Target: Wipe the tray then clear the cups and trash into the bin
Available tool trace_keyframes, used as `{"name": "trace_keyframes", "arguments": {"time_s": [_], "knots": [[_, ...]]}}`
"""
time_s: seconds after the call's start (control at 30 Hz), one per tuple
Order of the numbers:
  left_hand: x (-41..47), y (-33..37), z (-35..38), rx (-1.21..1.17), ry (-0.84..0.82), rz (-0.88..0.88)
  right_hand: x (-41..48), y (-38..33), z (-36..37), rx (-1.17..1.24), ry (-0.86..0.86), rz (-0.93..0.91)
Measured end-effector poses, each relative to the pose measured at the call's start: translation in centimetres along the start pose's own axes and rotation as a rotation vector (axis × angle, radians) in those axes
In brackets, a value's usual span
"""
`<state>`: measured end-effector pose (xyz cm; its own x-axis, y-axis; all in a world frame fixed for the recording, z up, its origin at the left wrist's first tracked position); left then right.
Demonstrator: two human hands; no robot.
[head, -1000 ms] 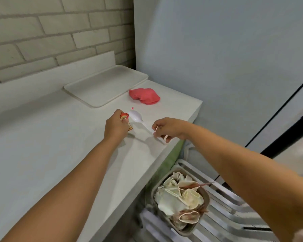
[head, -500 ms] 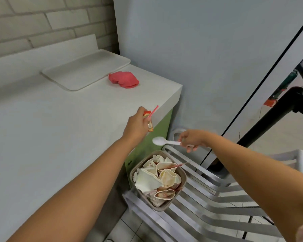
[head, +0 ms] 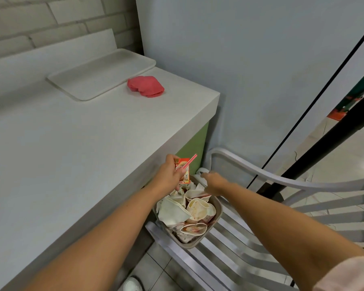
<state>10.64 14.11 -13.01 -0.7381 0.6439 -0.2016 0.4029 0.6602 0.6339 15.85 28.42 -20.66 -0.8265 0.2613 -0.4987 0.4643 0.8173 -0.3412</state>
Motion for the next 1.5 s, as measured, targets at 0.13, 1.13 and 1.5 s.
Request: {"name": "trace_keyframes", "arguments": {"time_s": [0.13,1.13,1.5], "knots": [[0.4,-0.9,0.6,-0.023,-0.011,-0.009,0.2,-0.3,-2.9,0.74,0.151,-0.005],[-0.1,-4.6,1.9,0.145,0.002,-0.047,1.3,-1.4,-0.4,-0.222,0.079,-0.142],[-1.4,-4.5,1.1,0.162,0.019,-0.023,2.0,-2.7,2.7,-0.381,-0.041,-0.192]]}}
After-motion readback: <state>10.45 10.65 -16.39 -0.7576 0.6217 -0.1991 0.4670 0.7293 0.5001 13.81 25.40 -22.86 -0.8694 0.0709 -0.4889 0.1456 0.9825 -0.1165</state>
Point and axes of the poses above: each hand's wrist, its own x-axis towards the middle knuckle, its own z-axis out of the palm, y = z × x, the point moved 5 cm from there along x, towards the middle knuckle, and after that the axes turned 15 degrees about x, right-handed, at the moved point
